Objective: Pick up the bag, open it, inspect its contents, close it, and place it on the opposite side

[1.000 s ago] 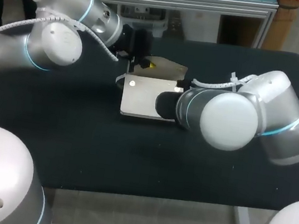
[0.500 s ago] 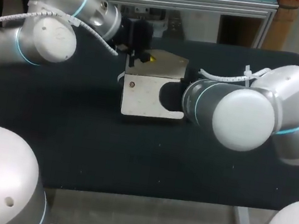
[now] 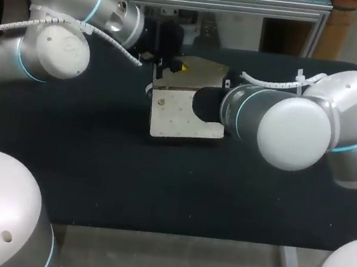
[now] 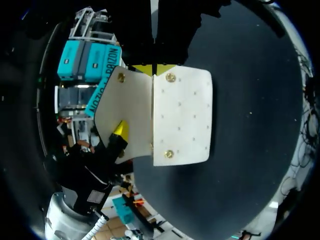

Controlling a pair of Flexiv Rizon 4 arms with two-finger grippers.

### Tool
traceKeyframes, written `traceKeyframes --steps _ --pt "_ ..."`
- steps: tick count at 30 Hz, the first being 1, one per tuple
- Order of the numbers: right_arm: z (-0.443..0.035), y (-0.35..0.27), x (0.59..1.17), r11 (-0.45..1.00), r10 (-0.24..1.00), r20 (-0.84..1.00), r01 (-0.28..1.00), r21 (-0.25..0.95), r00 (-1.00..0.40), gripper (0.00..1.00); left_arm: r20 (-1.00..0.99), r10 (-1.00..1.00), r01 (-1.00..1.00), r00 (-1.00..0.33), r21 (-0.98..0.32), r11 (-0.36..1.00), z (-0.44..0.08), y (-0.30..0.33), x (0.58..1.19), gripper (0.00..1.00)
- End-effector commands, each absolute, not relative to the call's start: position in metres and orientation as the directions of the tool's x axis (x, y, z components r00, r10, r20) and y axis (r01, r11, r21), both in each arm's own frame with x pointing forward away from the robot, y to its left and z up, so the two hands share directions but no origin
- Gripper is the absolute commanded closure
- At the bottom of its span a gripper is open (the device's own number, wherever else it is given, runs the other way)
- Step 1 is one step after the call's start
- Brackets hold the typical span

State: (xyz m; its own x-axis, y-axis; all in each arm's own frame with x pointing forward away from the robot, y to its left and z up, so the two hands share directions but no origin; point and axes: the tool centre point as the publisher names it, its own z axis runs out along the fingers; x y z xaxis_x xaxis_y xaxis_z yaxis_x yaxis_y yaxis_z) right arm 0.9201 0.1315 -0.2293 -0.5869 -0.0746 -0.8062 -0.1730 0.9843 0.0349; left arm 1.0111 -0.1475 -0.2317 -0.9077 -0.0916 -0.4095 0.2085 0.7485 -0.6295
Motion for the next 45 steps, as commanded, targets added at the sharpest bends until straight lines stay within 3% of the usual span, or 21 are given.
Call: traceKeyframes --steps 1,18,32,45 --pt "-0.237 0.137 0.937 0.982 -0.072 -0.814 -0.184 0.043 -0.577 1.00 -0.446 -0.117 0.224 -0.887 -0.638 0.737 -0.229 -0.144 0.990 1.00" --pt "-0.259 0.153 0.967 0.975 -0.096 -0.779 -0.218 0.054 -0.620 1.00 -0.427 -0.138 0.207 -0.893 -0.664 0.719 -0.224 -0.147 0.989 1.00" --pt "-0.279 0.147 0.952 0.974 -0.118 -0.747 -0.224 0.043 -0.655 1.00 -0.438 -0.181 0.198 -0.881 -0.687 0.699 -0.216 -0.144 0.992 1.00" --pt "-0.266 0.147 0.969 0.974 -0.094 -0.777 -0.219 0.058 -0.623 1.00 -0.440 -0.140 0.225 -0.887 -0.676 0.701 -0.213 -0.150 0.982 1.00"
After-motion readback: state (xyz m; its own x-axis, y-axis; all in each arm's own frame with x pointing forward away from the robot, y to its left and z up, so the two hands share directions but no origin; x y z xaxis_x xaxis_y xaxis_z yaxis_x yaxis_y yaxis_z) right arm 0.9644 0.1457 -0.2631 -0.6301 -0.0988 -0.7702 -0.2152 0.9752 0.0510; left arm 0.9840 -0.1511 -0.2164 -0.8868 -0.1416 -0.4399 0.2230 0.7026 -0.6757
